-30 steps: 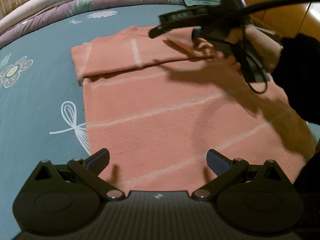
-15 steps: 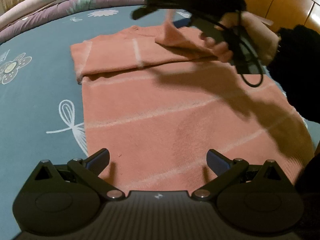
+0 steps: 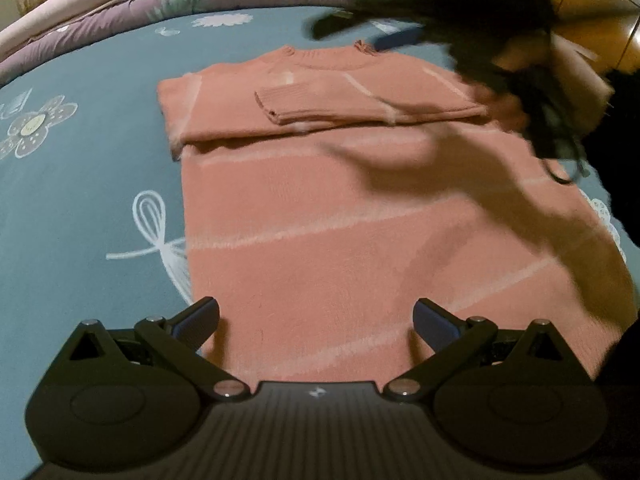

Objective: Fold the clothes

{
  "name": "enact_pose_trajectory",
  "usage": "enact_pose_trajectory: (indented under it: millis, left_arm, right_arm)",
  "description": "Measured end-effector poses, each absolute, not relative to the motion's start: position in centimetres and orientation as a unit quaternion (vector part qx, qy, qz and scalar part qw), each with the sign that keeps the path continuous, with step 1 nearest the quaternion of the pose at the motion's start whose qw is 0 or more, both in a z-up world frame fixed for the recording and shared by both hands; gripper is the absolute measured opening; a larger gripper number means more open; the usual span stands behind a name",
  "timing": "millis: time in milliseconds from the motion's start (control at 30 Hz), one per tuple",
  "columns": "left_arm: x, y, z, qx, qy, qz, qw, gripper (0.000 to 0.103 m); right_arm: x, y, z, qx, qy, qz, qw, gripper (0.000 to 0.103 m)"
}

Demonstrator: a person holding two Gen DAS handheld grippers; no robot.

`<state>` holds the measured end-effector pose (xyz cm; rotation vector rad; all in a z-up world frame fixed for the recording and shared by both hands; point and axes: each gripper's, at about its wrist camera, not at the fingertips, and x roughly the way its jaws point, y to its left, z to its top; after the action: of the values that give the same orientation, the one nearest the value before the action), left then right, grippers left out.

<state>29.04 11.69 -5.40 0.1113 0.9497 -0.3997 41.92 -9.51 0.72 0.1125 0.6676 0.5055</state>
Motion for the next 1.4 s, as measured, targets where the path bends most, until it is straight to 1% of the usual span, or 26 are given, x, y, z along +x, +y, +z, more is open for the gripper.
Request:
enact_pose_trajectory:
  millis: [233, 467, 567, 700, 867, 900, 1000, 1100, 1200, 1300, 1400]
  left_arm:
    - [32.4, 11.4, -4.6, 0.029, 0.434, -0.213, 0.875, 0.102]
    - [38.3, 8.4, -3.0, -0.034, 0.411, -0.257, 0.874, 0.102]
    - [40.7, 5.8, -2.5, -0.054, 0.398, -0.28, 0.872, 0.102]
    - [43.5, 2.1, -3.1, -0.063, 0.4, -0.293, 0.866, 0.102]
    - [47.1, -1.4, -5.8, -0.032, 0.413, -0.26, 0.872, 0.102]
    - [47.8, -1.7, -6.6, -0.033, 0.427, -0.246, 0.87, 0.102]
    - [49.0, -2.2, -8.5, -0.018, 0.435, -0.228, 0.871, 0.102]
    - [49.0, -3.3, -8.4, 0.019, 0.44, -0.219, 0.871, 0.102]
    - [49.3, -3.4, -8.4, 0.025, 0.448, -0.207, 0.869, 0.102]
    - [49.7, -2.9, -8.3, 0.035, 0.451, -0.185, 0.873, 0.102]
    - [49.7, -2.5, -8.6, 0.035, 0.447, -0.186, 0.874, 0.102]
  right_arm:
    - [36.8, -18.1, 0.3, 0.043, 0.349, 0.157, 0.923, 0.103]
    - [32.1, -21.8, -2.3, 0.071, 0.371, 0.133, 0.916, 0.103]
    - [31.4, -22.5, -2.6, 0.079, 0.366, 0.141, 0.916, 0.103]
    - [31.6, -23.7, -2.0, 0.058, 0.338, 0.12, 0.932, 0.103]
    - [32.5, -26.4, -2.6, -0.025, 0.334, -0.011, 0.942, 0.101]
    - [32.6, -27.0, -3.0, -0.04, 0.339, -0.028, 0.94, 0.101]
    - [33.6, -28.3, -4.2, -0.061, 0.341, -0.045, 0.937, 0.1]
    - [34.9, -29.2, -4.5, -0.054, 0.324, -0.047, 0.943, 0.1]
    - [36.3, -29.3, -4.9, -0.098, 0.312, -0.082, 0.941, 0.098]
    - [36.3, -29.8, -4.6, -0.134, 0.293, -0.115, 0.94, 0.099]
    - [35.4, -30.4, -5.3, -0.139, 0.325, -0.097, 0.93, 0.098]
